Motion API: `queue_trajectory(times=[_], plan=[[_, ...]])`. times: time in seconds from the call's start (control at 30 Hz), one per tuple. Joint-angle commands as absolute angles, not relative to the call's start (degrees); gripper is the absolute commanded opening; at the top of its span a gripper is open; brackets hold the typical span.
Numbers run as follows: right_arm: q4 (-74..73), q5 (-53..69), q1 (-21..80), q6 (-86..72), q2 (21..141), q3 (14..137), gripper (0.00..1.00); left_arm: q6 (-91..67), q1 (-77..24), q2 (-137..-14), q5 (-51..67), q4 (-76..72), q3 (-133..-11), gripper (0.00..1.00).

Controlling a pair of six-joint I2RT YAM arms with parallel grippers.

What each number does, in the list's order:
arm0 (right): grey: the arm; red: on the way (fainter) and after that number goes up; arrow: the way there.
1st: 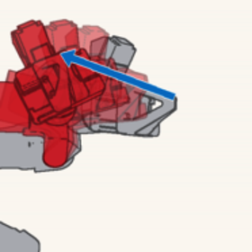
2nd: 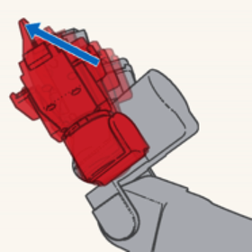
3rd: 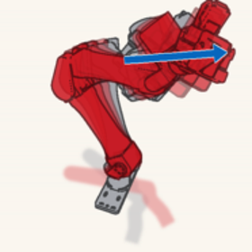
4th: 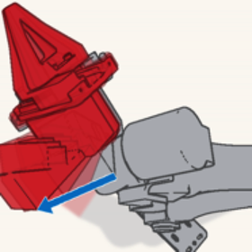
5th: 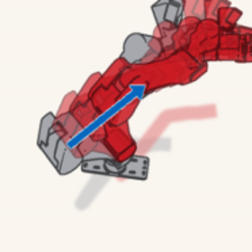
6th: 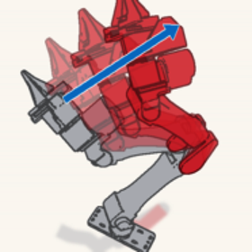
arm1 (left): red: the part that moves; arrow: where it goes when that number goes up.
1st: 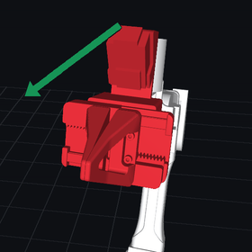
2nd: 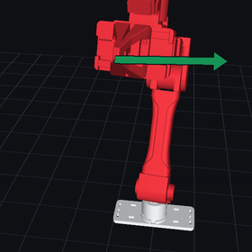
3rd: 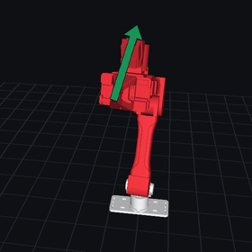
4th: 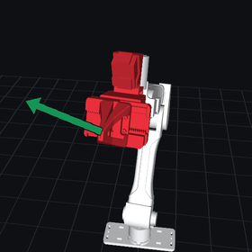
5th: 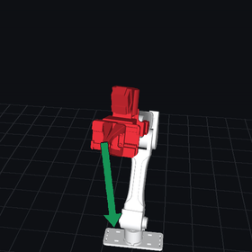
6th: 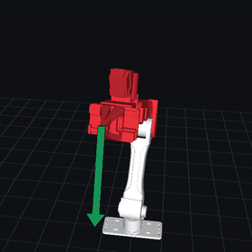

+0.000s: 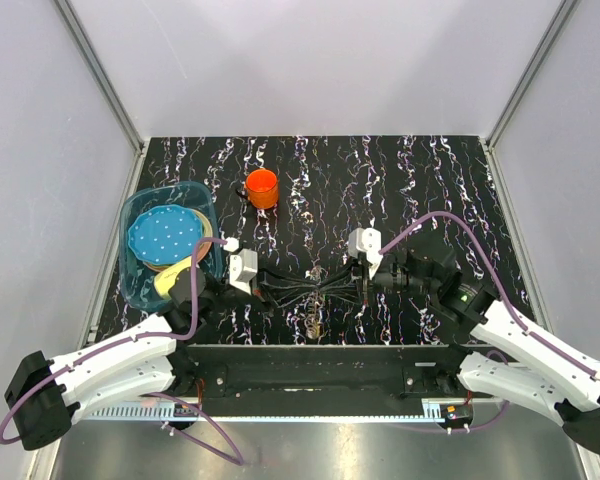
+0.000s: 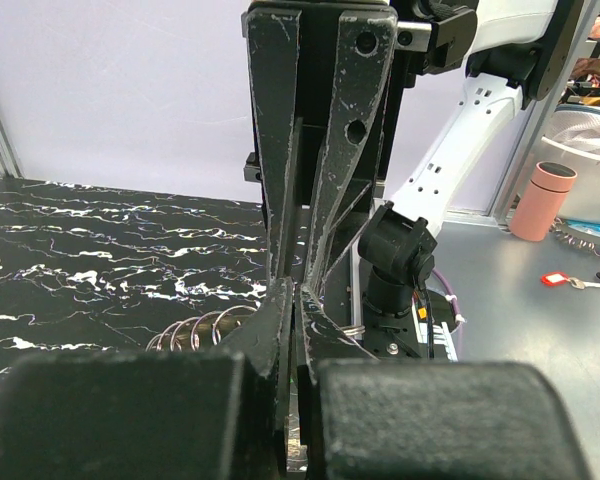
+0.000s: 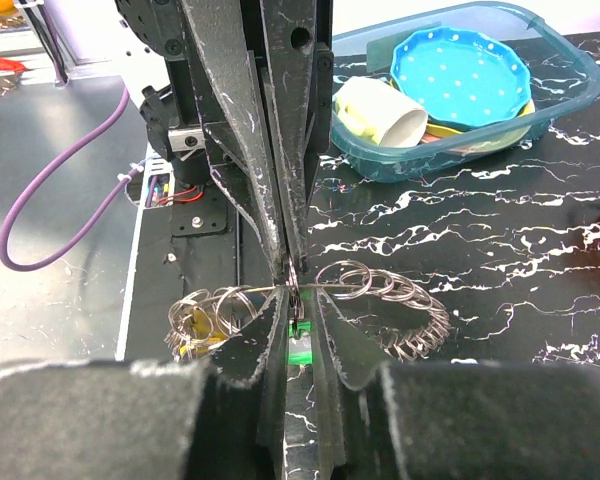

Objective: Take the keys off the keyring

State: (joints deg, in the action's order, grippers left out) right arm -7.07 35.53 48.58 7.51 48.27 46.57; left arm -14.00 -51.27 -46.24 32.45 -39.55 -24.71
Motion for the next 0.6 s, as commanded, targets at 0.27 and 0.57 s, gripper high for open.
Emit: queue_trajectory(times=[0.27, 0.57], plan=[[-4.7, 35.2, 48.4, 6.9, 47.3, 45.1, 0.1, -14.0, -51.1, -45.5, 32.5, -46.5, -24.5, 0.0], [-8.2, 32.3, 48.4, 8.8, 44.7, 47.1, 0.0, -12.5, -51.0, -44.3, 28.4, -38.5, -25.4, 0.02]])
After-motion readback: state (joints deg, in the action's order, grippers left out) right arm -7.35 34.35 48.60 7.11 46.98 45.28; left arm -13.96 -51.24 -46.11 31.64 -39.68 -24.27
